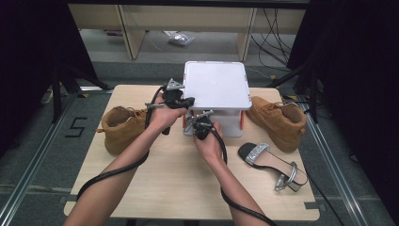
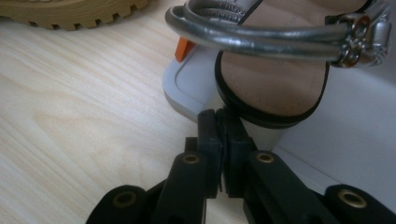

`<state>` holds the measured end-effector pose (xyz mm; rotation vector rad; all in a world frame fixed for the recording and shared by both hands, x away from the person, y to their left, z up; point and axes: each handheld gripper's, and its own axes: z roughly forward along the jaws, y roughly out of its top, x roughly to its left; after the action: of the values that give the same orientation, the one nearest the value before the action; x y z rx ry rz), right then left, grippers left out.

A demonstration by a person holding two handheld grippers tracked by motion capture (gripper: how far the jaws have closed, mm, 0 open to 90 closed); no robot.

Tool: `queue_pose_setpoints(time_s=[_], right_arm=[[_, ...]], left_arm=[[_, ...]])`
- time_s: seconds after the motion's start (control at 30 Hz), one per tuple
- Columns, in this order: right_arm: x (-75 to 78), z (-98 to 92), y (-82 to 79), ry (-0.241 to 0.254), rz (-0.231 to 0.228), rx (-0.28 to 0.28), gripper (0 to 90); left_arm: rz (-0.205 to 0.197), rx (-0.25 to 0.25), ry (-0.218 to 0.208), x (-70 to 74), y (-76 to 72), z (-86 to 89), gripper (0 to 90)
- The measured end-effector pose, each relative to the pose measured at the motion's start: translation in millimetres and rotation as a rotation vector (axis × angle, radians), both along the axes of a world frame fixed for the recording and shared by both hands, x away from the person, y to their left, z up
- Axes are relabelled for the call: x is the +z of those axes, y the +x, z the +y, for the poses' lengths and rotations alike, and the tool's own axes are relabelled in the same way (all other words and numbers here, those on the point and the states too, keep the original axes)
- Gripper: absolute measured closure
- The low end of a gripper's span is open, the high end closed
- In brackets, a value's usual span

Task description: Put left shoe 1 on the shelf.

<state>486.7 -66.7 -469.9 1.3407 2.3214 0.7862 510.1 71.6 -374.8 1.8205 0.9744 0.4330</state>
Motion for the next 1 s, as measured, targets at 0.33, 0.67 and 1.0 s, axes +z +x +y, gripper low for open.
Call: queue_pose_setpoints(time_s=[0.33, 0.67, 1.0], right_arm=[[7.2, -6.5, -10.1, 0.013, -0.023, 0.024, 68.0], [37.2, -70.6, -56.5, 0.024, 0.017, 0.039, 51.7], [37.5, -135.3, -89.5, 0.025, 0.082, -0.016, 46.9]], left_arm=[[0.001, 0.0, 0.0, -0.2, -0.2, 1.2, 89.7], [0.001, 0.004, -0.001, 0.2, -0.2, 0.4, 89.7], [0.005, 0.003, 0.024, 1.4, -2.1, 1.6, 89.7]])
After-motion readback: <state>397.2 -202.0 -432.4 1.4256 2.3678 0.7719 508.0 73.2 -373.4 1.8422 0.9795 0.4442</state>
